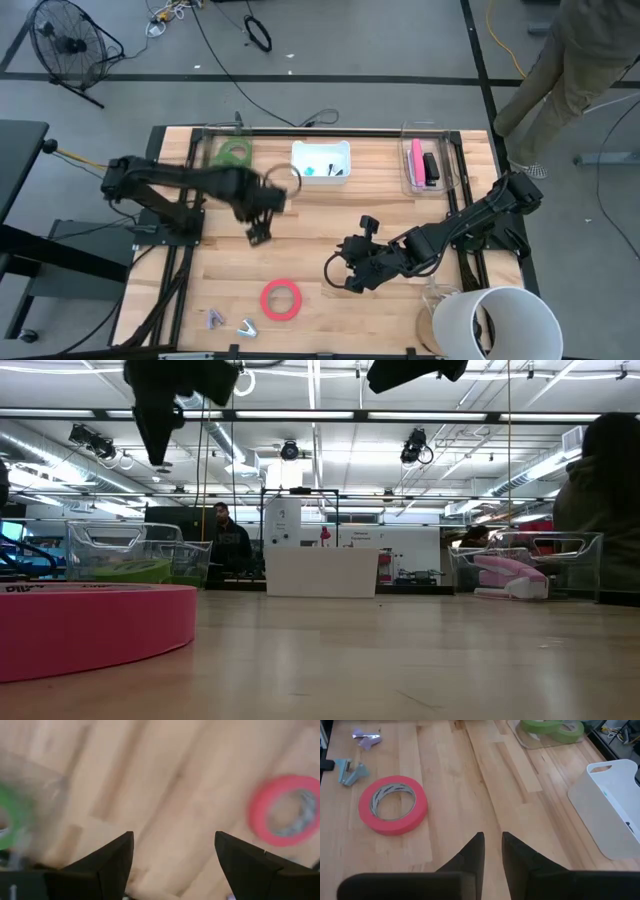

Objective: Pick and place Stapler, Stapler remover, tape
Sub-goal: Put the pink tape into the left transparent bin

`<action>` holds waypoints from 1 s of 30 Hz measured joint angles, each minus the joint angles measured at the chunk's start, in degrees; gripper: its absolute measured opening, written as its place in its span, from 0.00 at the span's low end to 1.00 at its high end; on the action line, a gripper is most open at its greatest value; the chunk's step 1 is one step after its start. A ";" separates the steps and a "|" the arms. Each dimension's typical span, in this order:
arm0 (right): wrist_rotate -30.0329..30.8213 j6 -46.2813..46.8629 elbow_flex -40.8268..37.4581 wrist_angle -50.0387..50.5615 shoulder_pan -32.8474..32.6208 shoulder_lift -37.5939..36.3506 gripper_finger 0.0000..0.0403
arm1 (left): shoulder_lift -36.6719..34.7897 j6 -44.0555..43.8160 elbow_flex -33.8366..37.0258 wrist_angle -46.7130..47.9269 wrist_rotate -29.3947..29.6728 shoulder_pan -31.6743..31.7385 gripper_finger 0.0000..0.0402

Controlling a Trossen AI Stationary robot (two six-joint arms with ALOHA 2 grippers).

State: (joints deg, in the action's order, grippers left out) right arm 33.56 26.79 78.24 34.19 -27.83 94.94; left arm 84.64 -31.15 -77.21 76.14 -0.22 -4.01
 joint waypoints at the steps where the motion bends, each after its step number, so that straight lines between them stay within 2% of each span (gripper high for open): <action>1: -0.06 -0.29 0.00 0.03 0.00 0.00 0.16 | 0.00 -0.94 0.00 -1.17 0.05 -2.51 0.70; 7: -0.04 -0.50 0.00 0.00 0.00 0.00 0.16 | 1.15 -5.98 0.02 -11.86 0.90 -18.49 0.70; 11: -0.04 -0.52 -0.02 -0.01 0.00 0.00 0.16 | 3.43 -13.62 0.02 -17.15 6.23 -26.86 0.70; 15: -0.05 -0.62 -0.03 -0.42 0.00 0.00 0.16 | 7.66 -21.33 0.02 -18.43 11.42 -32.30 0.70; 21: -0.08 -0.92 -0.04 -1.48 0.00 0.00 0.16 | 15.71 -29.07 0.04 -18.65 11.73 -34.63 0.70; 30: -2.69 -0.26 -0.04 -2.60 0.00 0.00 0.16 | 22.25 -37.72 0.04 -17.87 11.92 -31.76 0.70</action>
State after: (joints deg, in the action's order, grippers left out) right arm 30.87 26.52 78.19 31.59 -27.83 94.94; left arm 106.89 -68.88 -77.17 58.26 11.70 -35.77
